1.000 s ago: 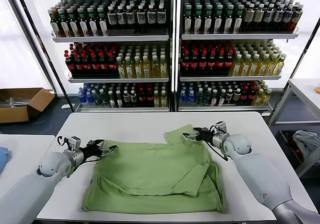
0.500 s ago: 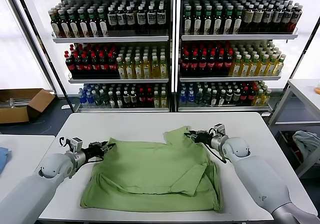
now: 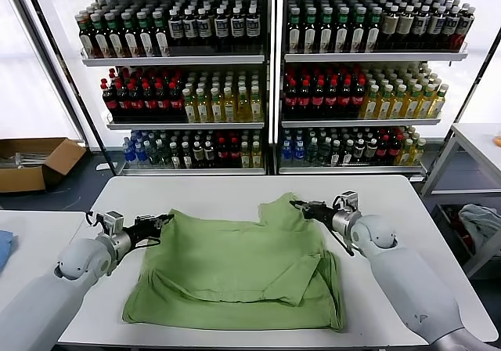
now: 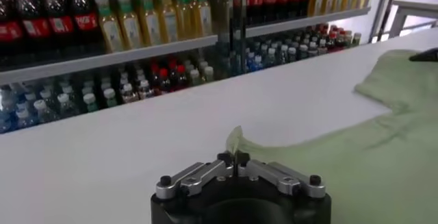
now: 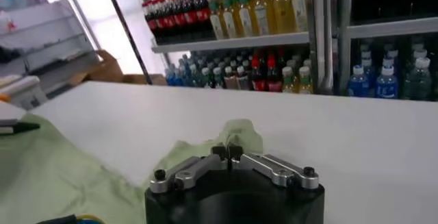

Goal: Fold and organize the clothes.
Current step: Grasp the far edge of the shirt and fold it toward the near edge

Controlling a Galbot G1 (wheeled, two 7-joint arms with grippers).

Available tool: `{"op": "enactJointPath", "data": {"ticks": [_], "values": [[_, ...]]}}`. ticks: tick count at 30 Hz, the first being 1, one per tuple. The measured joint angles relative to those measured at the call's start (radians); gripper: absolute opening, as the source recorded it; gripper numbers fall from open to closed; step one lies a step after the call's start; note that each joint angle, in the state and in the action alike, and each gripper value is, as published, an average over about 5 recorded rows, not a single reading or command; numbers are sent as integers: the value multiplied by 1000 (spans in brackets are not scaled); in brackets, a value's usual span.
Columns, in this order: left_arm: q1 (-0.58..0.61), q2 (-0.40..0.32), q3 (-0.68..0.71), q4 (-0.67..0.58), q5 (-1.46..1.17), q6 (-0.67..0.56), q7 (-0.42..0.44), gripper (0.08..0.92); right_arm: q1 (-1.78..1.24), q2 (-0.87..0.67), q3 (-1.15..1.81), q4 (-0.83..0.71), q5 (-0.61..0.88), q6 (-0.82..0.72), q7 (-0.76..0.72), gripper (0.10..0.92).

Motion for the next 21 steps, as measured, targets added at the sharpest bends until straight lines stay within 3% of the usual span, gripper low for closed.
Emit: {"op": "enactJointPath", "data": {"ticks": [9,21], "values": [[123,24,-95,-140,4,3,-42,89,-161,-79,106,223,118,-8,37,106],[420,42,-312,-383,10,36,-90,89,-505,-175,329,527,209,-6,59,106]]}}
